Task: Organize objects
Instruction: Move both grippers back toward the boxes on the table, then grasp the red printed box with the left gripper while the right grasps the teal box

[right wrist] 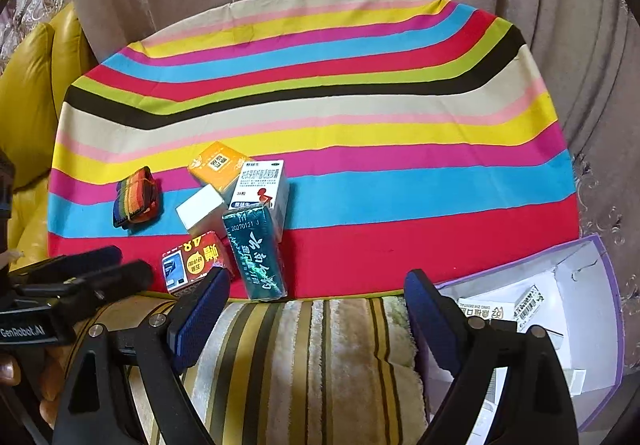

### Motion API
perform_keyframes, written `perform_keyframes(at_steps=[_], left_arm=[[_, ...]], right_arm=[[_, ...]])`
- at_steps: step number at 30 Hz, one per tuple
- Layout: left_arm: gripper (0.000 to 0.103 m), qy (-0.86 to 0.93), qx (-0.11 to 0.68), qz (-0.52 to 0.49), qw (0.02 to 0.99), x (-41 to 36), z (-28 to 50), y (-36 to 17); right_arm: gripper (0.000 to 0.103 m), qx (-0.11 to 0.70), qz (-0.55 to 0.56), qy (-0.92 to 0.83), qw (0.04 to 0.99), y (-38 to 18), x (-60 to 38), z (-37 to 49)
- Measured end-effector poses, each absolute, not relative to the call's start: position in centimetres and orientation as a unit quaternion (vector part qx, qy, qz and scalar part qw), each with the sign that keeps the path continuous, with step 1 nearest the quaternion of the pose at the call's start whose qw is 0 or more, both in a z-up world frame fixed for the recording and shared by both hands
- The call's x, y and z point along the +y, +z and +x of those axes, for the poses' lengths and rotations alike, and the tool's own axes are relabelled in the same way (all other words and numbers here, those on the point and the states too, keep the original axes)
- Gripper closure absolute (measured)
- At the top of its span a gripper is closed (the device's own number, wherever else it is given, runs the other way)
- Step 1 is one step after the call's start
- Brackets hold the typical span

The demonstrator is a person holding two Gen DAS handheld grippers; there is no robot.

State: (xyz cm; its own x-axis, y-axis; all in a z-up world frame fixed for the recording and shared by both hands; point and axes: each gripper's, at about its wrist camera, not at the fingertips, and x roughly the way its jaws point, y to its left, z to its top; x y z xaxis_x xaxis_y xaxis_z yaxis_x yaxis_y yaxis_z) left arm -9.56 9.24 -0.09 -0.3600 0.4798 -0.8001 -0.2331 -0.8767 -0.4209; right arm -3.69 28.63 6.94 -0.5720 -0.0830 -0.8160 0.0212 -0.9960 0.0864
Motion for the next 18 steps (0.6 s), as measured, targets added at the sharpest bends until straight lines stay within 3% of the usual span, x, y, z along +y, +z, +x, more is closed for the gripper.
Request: perform_keyframes(at_steps=[13, 16, 18], left_arm=[[0.022, 0.805, -0.057, -0.558, 0.192, 9.9, -10.3, -1.7], [0.022, 0.801, -0.055, -0.563, 0.195, 10.0, -10.1, -2.2], [0.022, 0.801, -0.049, -0.563, 0.199, 10.2, -9.9, -2.2]], right_arm=[[0.015, 0.002, 0.495, -0.868, 0.05, 4.7, 26.6, -6.0], [0.017, 0.01, 0.498, -0.866, 0.051, 4.3, 26.2, -6.6], [0.027, 0.017, 0.502, -0.863, 0.052, 4.0, 25.9, -7.1]])
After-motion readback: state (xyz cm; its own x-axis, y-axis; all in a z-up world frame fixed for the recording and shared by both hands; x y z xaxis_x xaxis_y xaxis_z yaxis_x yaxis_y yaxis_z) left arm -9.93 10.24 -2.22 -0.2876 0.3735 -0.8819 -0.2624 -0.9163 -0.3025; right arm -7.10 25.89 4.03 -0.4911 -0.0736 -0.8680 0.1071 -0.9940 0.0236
